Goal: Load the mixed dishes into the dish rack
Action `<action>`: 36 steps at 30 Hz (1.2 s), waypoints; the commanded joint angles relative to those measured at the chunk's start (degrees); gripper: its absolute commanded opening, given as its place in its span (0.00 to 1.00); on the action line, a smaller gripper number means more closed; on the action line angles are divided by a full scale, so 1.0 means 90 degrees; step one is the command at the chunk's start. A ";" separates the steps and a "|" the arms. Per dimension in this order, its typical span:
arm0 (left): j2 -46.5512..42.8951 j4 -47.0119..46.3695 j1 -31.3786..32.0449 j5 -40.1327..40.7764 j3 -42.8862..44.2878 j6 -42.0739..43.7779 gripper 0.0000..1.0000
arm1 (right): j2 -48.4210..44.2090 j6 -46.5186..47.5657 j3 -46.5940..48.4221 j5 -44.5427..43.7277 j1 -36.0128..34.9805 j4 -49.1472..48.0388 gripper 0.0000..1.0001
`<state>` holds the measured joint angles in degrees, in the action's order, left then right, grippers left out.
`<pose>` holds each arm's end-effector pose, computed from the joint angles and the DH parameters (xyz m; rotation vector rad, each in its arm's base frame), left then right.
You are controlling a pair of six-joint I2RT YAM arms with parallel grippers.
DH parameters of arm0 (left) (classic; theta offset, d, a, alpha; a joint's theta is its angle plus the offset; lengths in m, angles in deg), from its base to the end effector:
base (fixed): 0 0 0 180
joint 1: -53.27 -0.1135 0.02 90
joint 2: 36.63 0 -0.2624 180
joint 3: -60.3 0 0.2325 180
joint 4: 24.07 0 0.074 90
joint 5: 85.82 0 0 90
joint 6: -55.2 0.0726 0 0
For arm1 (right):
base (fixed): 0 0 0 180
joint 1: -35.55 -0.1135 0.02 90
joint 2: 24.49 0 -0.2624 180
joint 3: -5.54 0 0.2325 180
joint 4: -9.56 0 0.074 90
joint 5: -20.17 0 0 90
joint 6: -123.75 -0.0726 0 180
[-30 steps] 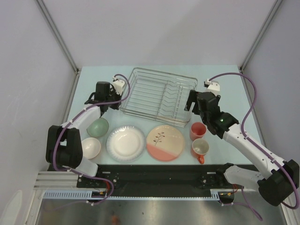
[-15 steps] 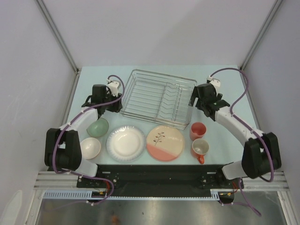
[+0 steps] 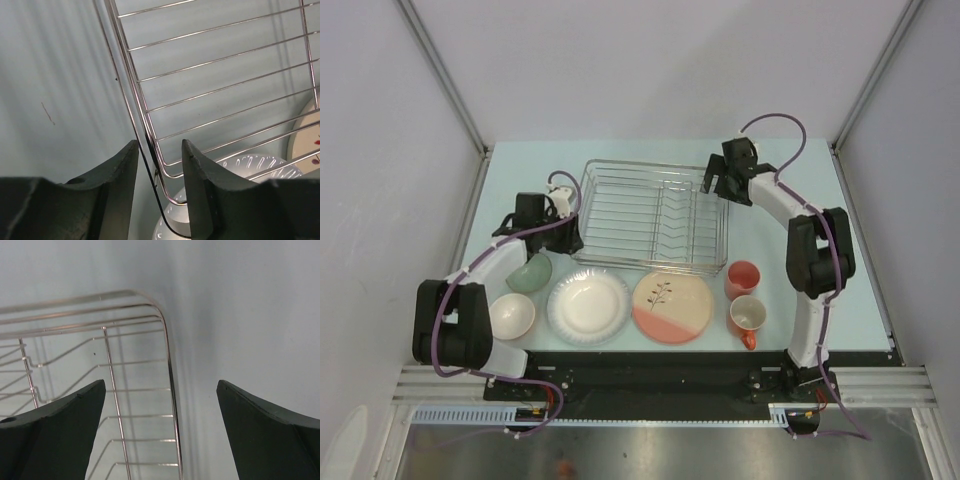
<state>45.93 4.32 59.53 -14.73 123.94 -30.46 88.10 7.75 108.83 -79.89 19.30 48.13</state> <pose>0.2983 -0.0564 0.1934 0.3729 2.3481 -0.4106 0.4335 0.1131 0.2103 0.2841 2.3769 0.1357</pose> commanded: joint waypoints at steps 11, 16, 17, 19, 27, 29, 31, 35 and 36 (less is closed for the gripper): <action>0.0113 0.1193 -0.0217 0.0138 0.0731 0.0280 0.75 | 0.0772 0.0096 0.1289 0.0553 -0.0069 0.0345 1.00; 0.0162 0.1427 -0.0470 0.0178 0.1746 0.0240 0.99 | -0.0068 0.0232 0.0636 0.0250 -0.0060 -0.0220 1.00; 0.0133 0.1486 -0.0510 0.0168 0.1874 0.0270 1.00 | -0.0321 0.0262 0.0499 0.0191 -0.0060 -0.0280 1.00; 0.0055 0.1670 -0.0656 0.0207 0.2186 0.0289 1.00 | -0.0498 0.0349 0.0439 0.0142 -0.0089 -0.0368 1.00; -0.0725 0.2833 -0.1583 -0.0369 0.2228 0.1246 1.00 | -0.1386 0.0837 0.0643 -0.0960 -0.0577 -0.0242 1.00; -0.0872 0.3223 -0.1847 -0.0107 0.2149 0.1547 0.96 | -0.1660 0.0984 0.0547 -0.1332 -0.0782 -0.0153 1.00; -0.1116 0.3312 -0.2071 0.0158 0.1916 0.1705 0.88 | -0.2165 0.1004 0.0138 -0.1411 -0.0880 -0.0231 1.00; -0.1322 0.3458 -0.2365 -0.0055 0.1515 0.1998 0.83 | -0.3114 0.0858 -0.0926 -0.1382 -0.0968 -0.0641 1.00; -0.1342 0.3536 -0.2366 -0.0153 0.1447 0.2037 0.78 | -0.3271 0.0800 -0.1083 -0.1362 -0.0987 -0.0719 1.00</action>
<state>35.38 32.05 39.62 -14.06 139.39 -16.52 65.96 15.18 104.24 -89.09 10.21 45.09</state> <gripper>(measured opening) 0.833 0.995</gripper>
